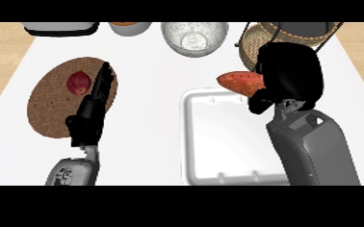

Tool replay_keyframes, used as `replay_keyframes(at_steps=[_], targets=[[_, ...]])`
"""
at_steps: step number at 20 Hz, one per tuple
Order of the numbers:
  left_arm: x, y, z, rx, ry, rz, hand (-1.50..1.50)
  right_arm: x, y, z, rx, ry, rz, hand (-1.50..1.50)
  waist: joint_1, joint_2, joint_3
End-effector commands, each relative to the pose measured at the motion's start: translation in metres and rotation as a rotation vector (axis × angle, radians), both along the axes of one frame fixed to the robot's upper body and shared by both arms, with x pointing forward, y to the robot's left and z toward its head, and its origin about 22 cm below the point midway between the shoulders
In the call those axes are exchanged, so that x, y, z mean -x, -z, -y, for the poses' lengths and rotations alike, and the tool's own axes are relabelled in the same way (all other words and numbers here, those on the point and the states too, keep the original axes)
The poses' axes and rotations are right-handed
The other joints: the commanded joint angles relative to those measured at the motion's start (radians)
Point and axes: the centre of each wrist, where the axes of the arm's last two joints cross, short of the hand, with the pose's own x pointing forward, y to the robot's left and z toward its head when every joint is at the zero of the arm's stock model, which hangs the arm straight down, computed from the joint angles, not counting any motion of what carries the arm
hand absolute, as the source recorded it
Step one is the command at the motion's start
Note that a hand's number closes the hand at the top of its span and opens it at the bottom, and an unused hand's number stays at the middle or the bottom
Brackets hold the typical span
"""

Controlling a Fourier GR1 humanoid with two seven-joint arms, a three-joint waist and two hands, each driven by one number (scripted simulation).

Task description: Pick the sweet potato from the tray and place it in the tiered basket

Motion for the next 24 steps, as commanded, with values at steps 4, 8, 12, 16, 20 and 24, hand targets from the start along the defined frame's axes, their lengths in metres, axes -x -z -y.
replay_keyframes(at_steps=[4,8,12,16,20,24], targets=[[0.002,0.006,0.004,-0.004,0.003,-0.024,0.0,0.016,-0.088,0.021,-0.036,0.037,0.076,1.5,0.004,0.003,0.0],[-0.007,0.002,0.009,0.006,0.006,-0.008,0.0,0.016,-0.106,0.023,-0.171,0.027,0.105,1.5,0.005,0.004,0.0],[0.003,-0.01,-0.001,0.013,0.023,0.004,0.0,-0.009,-0.115,0.032,-0.383,0.036,0.145,1.5,0.016,0.005,0.0],[0.0,-0.001,-0.001,-0.013,0.02,0.008,0.0,-0.051,-0.123,0.044,-0.298,0.043,0.137,1.5,0.019,0.008,0.0],[-0.005,-0.011,0.005,-0.001,0.003,0.012,0.0,-0.063,-0.113,0.054,-0.303,0.074,0.209,1.5,0.017,0.007,0.0],[-0.002,-0.003,0.001,-0.009,0.013,0.002,0.0,-0.083,-0.107,0.073,-0.225,0.087,0.176,1.5,0.016,0.007,0.0]])
